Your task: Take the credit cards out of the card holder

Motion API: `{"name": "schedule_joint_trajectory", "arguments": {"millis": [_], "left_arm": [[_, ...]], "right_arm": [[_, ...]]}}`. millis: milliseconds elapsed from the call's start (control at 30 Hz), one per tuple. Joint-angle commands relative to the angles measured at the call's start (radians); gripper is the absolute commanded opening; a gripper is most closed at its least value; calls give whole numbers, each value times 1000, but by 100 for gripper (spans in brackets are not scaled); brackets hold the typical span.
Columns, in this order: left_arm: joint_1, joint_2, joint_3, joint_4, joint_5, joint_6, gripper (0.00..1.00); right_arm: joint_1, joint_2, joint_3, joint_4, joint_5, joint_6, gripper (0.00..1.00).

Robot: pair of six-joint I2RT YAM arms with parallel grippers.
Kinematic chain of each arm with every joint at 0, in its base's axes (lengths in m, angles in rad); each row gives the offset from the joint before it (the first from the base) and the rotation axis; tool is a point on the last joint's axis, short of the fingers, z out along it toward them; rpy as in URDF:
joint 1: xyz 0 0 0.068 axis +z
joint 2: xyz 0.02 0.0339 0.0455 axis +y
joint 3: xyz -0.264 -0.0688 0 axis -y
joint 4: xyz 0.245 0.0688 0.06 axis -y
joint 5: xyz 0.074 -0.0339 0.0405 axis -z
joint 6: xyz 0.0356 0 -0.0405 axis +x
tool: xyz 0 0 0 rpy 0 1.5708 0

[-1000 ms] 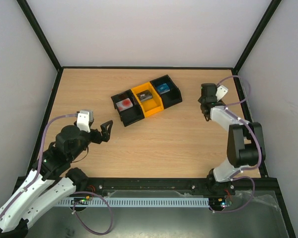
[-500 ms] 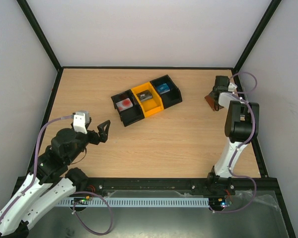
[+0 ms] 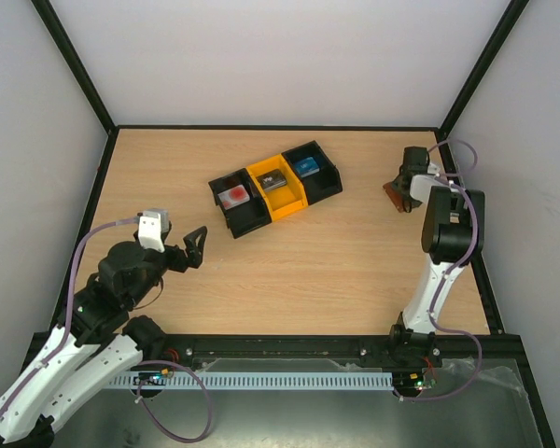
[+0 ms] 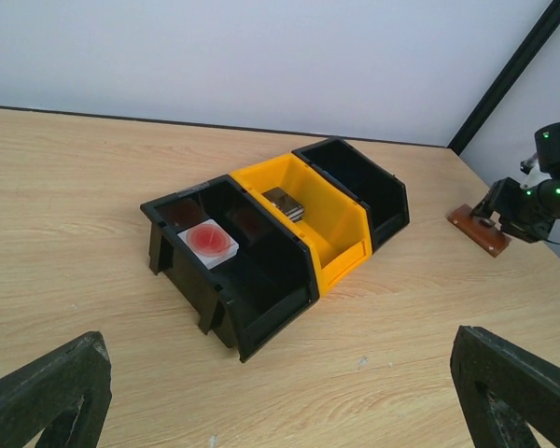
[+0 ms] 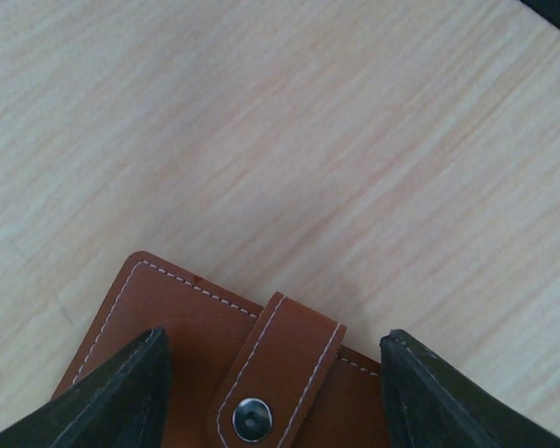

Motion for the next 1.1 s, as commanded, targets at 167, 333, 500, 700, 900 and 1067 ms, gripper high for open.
{"name": "schedule_joint_trajectory", "arguments": {"millis": [167,333,500,700,900,1067], "left_arm": [[4,13,-11,15,-23,7,100],[5,10,-12,14,-28,7,100],[5,14,-12,13,-29,6,100],[5,29,-12,15,-25,6,100],[5,45,-10,12,-29,1,100],[5,75,-3,-2,-59,-18,100]], "right_arm": [[42,-107,-206,-74,7,3,57],[96,-195,-305,-78,2,15,56],[166,-294,-399,-70,-37,42,55],[247,-401,-535,-53,-21,86,52],[359,-525,-678,-36,-56,139,52],[477,-641,-768,-46,-95,202,52]]}}
